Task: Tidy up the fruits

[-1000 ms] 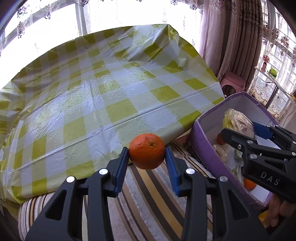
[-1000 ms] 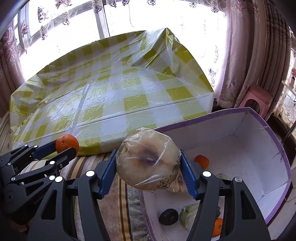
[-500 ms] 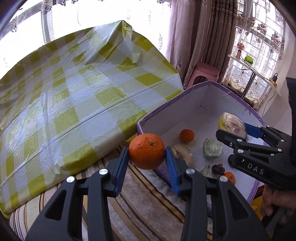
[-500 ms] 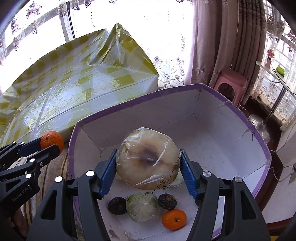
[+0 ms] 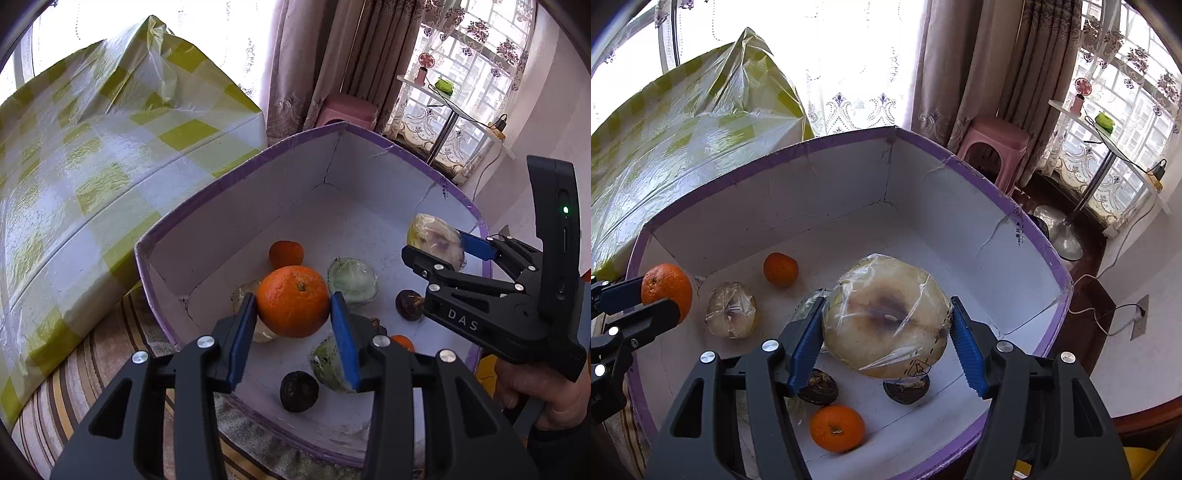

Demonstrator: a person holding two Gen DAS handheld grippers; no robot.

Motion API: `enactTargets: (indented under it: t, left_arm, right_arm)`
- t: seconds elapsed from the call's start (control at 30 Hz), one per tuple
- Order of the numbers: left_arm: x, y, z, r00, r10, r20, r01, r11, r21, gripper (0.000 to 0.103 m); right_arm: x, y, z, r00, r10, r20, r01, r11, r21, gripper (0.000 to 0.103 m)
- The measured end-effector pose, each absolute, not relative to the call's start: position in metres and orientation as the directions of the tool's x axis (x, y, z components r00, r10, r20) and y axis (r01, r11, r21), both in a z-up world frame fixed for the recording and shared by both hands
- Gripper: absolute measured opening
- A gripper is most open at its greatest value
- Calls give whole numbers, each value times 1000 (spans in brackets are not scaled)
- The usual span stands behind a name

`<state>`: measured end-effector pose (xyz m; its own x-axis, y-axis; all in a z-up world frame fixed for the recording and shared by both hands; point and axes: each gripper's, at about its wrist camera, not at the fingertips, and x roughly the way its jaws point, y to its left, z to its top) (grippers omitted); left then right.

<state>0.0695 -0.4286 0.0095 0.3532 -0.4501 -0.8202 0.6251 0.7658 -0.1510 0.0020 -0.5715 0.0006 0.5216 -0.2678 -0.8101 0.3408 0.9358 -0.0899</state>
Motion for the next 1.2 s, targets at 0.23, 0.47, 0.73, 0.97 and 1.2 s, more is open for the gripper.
enactTargets:
  t: [0.23,0.47,0.73,0.97,1.2]
  left_arm:
    - [75,-428,6,338,-453,-825,623,765,-165,52]
    - [74,-426,7,346,-453,-821,618,769,-164,67]
    - [68,-409,16,371,-460,-807,581,793,-184,87]
    - [46,-383,17,369,-458,-809,509,827,-236,101]
    - [41,-362,17,392,-458,-798,441,855,-273,101]
  right_arm:
    - [2,-567,1,526,-263,-809,332,939,-89,64]
    - [0,-565,15,557,-303,-773,348,931,-114,81]
    - [-2,-558,21,562,-307,-768,337,933,-127,83]
    - [-14,-546,26,566,-303,-767,324,937,-131,86]
    - [-21,-536,28,567,-299,-768,312,940,-135,86]
